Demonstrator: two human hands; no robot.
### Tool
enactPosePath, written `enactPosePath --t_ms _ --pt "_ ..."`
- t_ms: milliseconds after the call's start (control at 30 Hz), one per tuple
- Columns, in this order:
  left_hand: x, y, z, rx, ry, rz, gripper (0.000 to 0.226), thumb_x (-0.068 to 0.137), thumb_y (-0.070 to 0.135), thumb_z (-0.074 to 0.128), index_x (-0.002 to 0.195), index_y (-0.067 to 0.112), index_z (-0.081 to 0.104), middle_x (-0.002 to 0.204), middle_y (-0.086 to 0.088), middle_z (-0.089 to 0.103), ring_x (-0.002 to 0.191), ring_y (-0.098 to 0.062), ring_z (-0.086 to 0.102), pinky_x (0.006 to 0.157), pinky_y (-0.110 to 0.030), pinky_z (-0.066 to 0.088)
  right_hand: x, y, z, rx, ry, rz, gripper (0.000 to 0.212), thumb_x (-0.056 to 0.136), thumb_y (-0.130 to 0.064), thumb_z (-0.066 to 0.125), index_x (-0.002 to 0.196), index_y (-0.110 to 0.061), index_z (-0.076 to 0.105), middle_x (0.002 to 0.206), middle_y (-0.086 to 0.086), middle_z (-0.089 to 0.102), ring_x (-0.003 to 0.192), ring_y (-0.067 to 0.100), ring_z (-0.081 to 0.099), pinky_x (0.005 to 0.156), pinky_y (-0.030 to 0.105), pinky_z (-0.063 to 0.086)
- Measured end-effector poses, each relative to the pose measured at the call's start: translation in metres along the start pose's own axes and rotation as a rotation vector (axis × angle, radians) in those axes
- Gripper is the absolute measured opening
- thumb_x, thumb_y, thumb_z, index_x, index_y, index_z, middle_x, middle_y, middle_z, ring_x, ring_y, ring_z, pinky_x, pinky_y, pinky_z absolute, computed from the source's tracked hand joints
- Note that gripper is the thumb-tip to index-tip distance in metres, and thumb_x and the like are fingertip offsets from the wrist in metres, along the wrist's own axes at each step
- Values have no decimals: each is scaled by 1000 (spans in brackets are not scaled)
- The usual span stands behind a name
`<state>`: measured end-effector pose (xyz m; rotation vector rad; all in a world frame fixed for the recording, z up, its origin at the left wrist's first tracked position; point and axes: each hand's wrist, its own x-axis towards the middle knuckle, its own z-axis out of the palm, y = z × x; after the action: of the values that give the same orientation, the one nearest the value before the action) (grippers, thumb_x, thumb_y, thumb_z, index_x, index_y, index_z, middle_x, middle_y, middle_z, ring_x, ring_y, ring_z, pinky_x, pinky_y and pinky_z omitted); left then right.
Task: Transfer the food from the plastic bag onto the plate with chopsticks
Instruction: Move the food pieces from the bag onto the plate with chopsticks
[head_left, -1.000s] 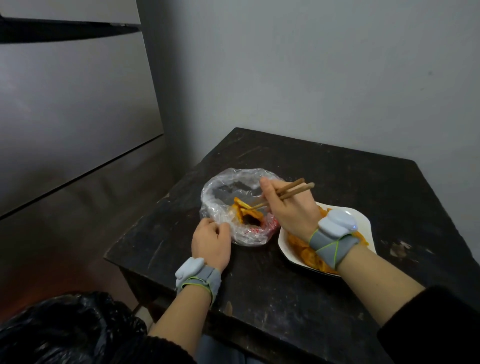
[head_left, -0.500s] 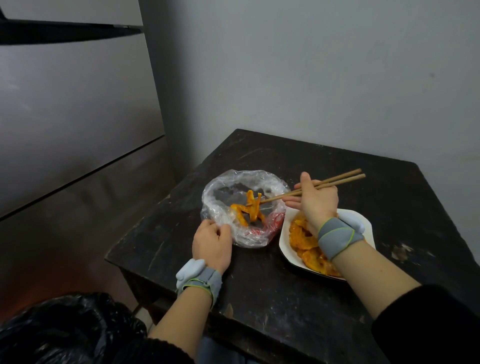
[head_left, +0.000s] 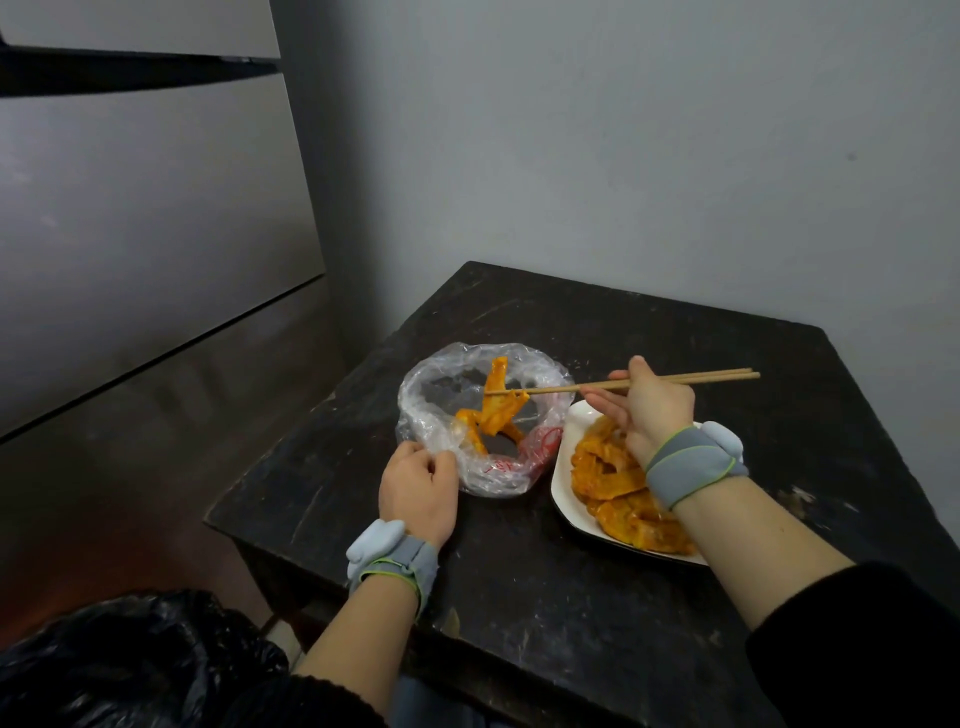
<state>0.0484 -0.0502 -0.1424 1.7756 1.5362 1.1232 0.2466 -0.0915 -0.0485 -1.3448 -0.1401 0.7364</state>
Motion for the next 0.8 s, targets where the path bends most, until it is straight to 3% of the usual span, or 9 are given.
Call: enactPosePath --t_ms 167,300,500,800 --pt "0 1 1 -5 -3 -16 38 87 17 50 58 -7 54 75 -7 48 60 -19 43 54 -29 31 -2 -14 -8 -27 -27 32 29 100 -29 49 86 -6 59 86 18 70 67 22 73 54 24 58" --pt "-1 3 0 9 -5 -10 37 87 18 50 57 -4 53 75 -6 48 60 -19 44 53 -28 29 -3 -30 -20 -28 -57 46 26 101 -27 49 89 -5 58 87 17 69 71 23 72 59 26 60" --pt "-2 2 0 13 -10 -13 37 88 17 50 59 -6 52 78 -10 50 63 -23 46 54 -31 28 6 -62 -51 -72 -90 -5 26 101 -21 47 86 -2 55 81 17 64 55 20 71 45 22 55" --pt "-3 2 1 49 -7 -4 37 89 18 49 59 -3 53 79 -12 50 67 -25 47 63 -31 28 11 -106 -86 -268 -89 -170 31 103 -19 41 78 -2 51 50 15 64 41 19 66 37 21 50"
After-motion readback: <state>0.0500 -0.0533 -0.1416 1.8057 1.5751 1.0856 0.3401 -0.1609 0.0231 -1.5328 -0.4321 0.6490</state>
